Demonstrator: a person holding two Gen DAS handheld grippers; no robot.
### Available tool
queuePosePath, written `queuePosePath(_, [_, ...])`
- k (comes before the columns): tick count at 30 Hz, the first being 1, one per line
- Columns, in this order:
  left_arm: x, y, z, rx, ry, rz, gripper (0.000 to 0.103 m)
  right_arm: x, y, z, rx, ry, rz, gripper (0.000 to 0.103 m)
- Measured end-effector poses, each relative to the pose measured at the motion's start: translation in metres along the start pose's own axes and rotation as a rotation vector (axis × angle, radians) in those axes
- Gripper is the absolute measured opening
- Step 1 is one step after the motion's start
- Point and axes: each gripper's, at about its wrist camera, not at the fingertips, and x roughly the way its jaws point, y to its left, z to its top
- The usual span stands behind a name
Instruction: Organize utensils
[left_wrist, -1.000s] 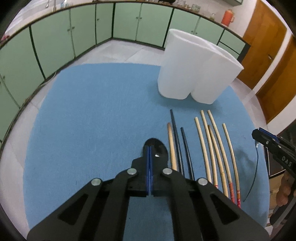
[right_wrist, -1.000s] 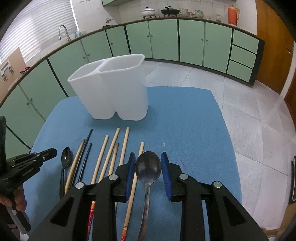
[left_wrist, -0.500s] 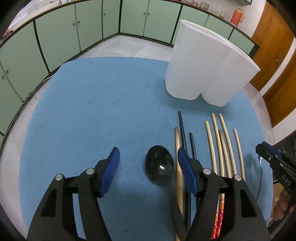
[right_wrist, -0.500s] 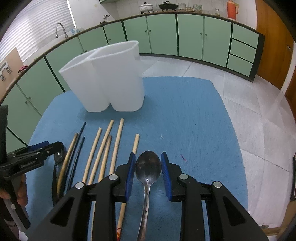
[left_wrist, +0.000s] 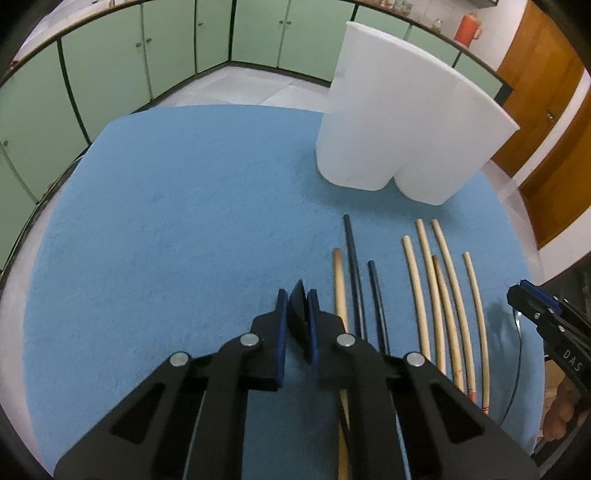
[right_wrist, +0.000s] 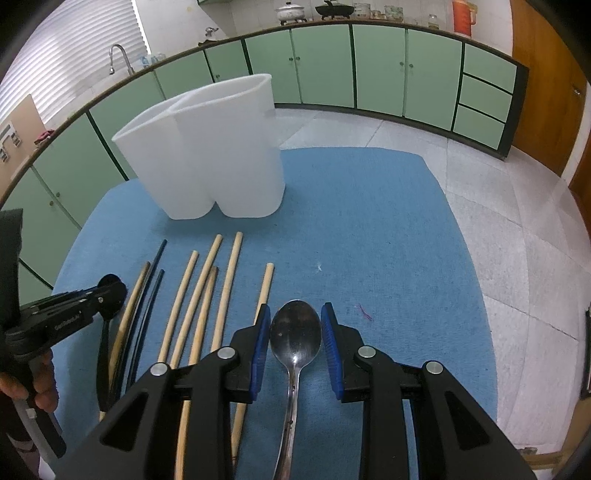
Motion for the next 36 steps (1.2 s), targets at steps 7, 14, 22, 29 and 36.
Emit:
queuePosePath(7, [-0.014, -0.009, -0.005, 0.059, -0.057, -0.036, 0.008, -0.004, 0.0, -0.001, 0.004, -0.005, 0.001, 0.028])
queuePosePath(14, [-0.046, -0.011, 0.0, 0.067, -0.158, -0.056, 0.008, -0.02, 0.0, 0.006, 0.012, -0.051, 0.013, 0.028])
queuePosePath(22, [-0.085, -0.026, 0.014, 0.067, -0.358, -0.034, 0.008, -0.053, 0.003, 0.025, 0.004, -0.165, 0.024, 0.028])
queuePosePath(29, [-0.115, -0.031, 0.033, 0.077, -0.516, -0.027, 0.008, -0.084, 0.005, 0.052, -0.004, -0.28, 0.046, 0.028])
queuePosePath(36, [-0.137, -0.047, 0.069, 0.092, -0.636, -0.036, 0.008, -0.108, 0.012, 0.09, -0.02, -0.377, 0.085, 0.028])
